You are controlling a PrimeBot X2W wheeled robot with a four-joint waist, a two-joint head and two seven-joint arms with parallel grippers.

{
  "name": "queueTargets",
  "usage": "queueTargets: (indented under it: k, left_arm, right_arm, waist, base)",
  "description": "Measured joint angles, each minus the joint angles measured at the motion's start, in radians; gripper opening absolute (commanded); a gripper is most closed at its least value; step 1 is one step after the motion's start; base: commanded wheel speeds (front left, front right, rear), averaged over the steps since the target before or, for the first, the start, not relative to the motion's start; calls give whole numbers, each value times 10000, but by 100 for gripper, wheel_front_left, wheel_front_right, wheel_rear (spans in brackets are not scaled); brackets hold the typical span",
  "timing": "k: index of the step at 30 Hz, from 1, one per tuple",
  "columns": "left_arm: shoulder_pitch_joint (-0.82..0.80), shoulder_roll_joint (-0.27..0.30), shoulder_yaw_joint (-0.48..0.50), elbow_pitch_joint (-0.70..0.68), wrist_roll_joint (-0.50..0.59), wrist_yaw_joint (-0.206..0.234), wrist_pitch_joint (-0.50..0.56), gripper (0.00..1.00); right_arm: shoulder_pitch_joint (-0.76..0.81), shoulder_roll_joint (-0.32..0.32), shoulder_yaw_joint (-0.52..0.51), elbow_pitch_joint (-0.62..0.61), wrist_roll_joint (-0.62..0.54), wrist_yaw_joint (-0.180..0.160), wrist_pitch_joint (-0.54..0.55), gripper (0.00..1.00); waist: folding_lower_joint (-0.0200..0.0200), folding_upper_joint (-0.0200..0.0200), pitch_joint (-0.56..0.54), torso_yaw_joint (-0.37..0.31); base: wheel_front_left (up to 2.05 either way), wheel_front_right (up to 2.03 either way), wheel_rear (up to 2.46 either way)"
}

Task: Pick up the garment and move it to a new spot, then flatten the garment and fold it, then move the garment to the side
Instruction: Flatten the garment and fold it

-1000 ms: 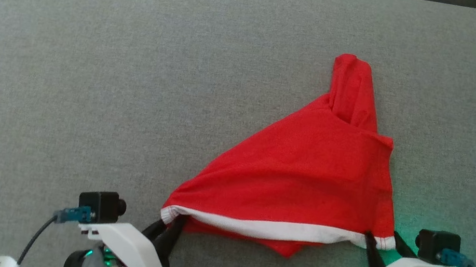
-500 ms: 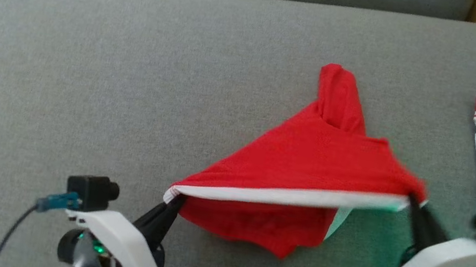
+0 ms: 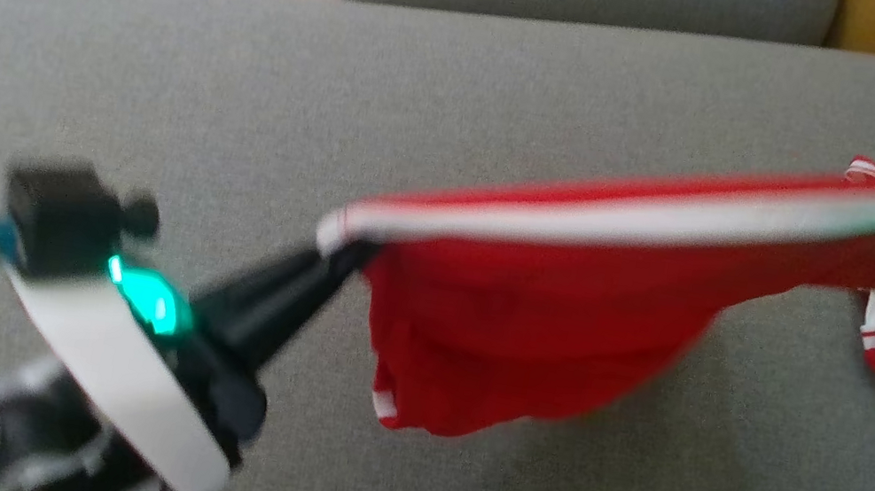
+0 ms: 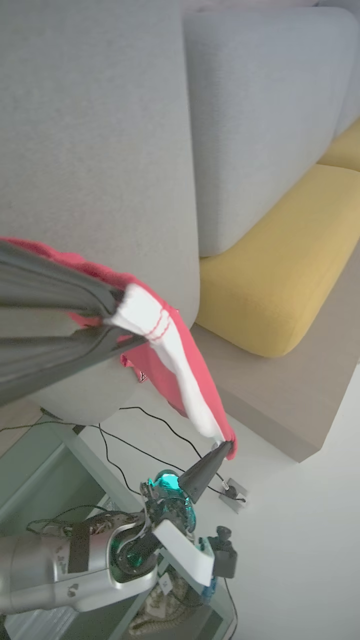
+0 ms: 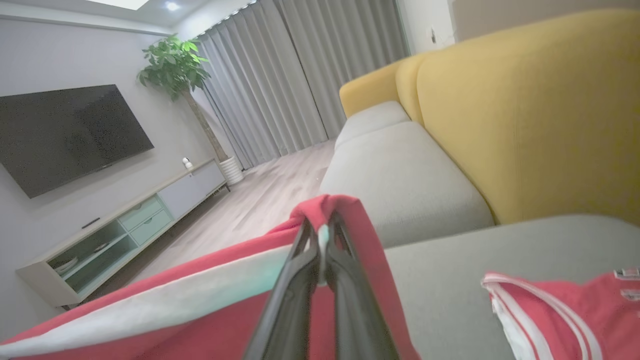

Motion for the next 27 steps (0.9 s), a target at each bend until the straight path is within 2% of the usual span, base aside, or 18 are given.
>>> queueTargets:
  k: [3, 6, 10, 11, 13, 17, 18, 20, 23, 27]
  left_arm:
    - [-1430, 174, 132, -163, -81, 6, 616, 0]
    - [-3126, 221, 144, 209, -92, -12, 1149, 0]
    - [-5612, 104, 136, 2171, -8, -73, 1553, 0]
    - [-5612, 104, 136, 2171, -8, -73, 1553, 0]
    - [-6805, -54, 94, 3524, 393, -100, 1505, 0]
    - [-9011, -798, 115, 6633, 1271, -2, 495, 0]
    - [-10063, -1114, 69, 8023, 1918, -4, -366, 0]
    - [-11061, -1427, 21, 9321, 2506, -6, -1373, 0]
    - [-12142, -1885, -17, 10824, 3049, -48, -2826, 0]
    - [-12771, -2178, -134, 12671, 3110, -249, -3613, 0]
  right_arm:
    - [-1538, -4, -58, 42, -98, 0, 679, 0]
    - [-3224, -58, -10, 639, -639, 0, 1221, 0]
    - [-5318, -69, 58, 2435, -1618, 0, 1448, 0]
    - [-5318, -69, 58, 2435, -1618, 0, 1448, 0]
    - [-6393, -67, 113, 3555, -2150, 0, 1231, 0]
    - [-8780, -69, 125, 6316, -2646, 0, -313, 0]
    - [-10007, -71, -130, 7839, -2690, 2, -1498, 0]
    - [-11064, -79, -362, 9371, -2711, 2, -2809, 0]
    - [-12152, -65, -617, 11325, -3030, 2, -4533, 0]
    - [-12835, -98, -320, 13198, -3110, 2, -5937, 0]
  waist:
    - [0, 0, 293, -7]
    - [0, 0, 670, 22]
    - [0, 0, 1278, 146]
    - [0, 0, 1278, 146]
    - [0, 0, 1605, 232]
    - [0, 0, 2254, 377]
    - [0, 0, 2574, 434]
    - [2, -1, 2834, 484]
    - [1, 0, 3118, 539]
    - [3, -1, 3523, 523]
  base:
    - [0, 0, 0]
    - [0, 0, 0]
    - [0, 0, 0]
    - [0, 0, 0]
    - [0, 0, 0]
    - [0, 0, 0]
    - [0, 0, 0]
    - [0, 0, 0]
    - [0, 0, 0]
    - [0, 0, 0]
